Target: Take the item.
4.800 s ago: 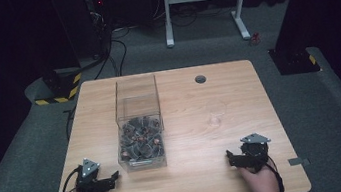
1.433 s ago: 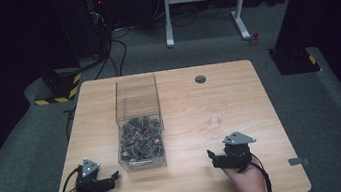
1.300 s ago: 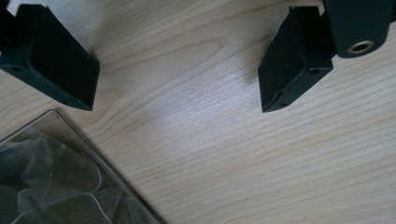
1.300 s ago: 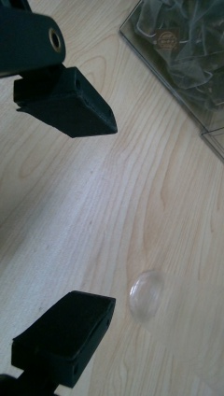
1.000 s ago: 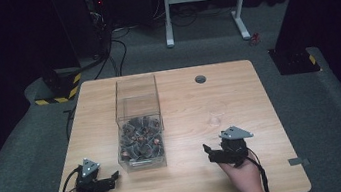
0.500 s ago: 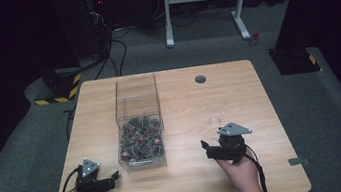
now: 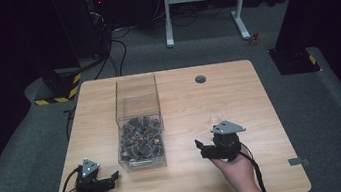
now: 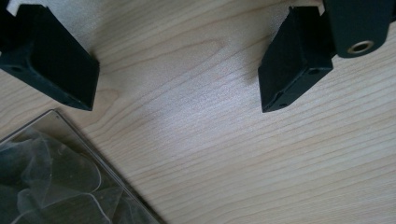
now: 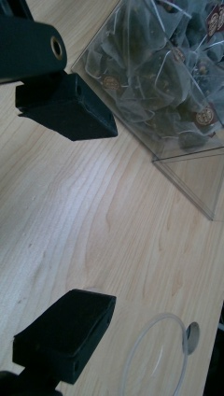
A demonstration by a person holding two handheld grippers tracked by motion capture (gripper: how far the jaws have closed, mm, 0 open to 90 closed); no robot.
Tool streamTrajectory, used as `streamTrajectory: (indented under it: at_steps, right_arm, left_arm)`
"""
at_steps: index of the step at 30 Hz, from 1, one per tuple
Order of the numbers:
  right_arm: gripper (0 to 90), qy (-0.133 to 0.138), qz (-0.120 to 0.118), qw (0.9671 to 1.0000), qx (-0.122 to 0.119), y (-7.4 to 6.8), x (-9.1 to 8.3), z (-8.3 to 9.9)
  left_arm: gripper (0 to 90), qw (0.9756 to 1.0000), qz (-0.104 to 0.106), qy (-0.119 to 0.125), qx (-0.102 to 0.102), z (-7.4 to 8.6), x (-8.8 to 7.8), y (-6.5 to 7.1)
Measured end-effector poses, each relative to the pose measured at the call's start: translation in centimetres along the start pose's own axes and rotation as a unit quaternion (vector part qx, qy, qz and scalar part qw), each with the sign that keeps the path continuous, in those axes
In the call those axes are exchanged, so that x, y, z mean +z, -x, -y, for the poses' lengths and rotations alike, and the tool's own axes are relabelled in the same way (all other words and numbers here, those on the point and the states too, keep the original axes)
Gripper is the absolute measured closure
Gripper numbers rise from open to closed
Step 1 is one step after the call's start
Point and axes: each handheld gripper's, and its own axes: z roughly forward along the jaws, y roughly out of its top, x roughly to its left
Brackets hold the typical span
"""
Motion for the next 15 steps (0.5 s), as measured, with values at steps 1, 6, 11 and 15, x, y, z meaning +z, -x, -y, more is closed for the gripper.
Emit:
streamTrajectory:
  at_steps: [1, 6, 11, 15]
  right_arm:
    - [16.9, 0.003, -0.003, 1.0000, -0.001, -0.1, 0.0, -0.2]
    - [17.6, 0.006, -0.006, 1.0000, -0.003, -0.4, 0.1, -0.5]
    - [18.9, 0.010, -0.015, 0.9998, -0.001, -0.7, 0.0, -1.0]
    - [20.2, 0.010, -0.021, 0.9997, -0.008, -1.1, 0.0, -1.3]
  left_arm:
    - [12.8, 1.0000, 0.000, 0.000, 0.000, 0.0, 0.0, 0.0]
    - [12.8, 1.0000, 0.000, 0.000, 0.000, 0.0, 0.0, 0.0]
    - [12.8, 1.0000, 0.000, 0.000, 0.000, 0.0, 0.0, 0.0]
    - [12.8, 1.0000, 0.000, 0.000, 0.000, 0.0, 0.0, 0.0]
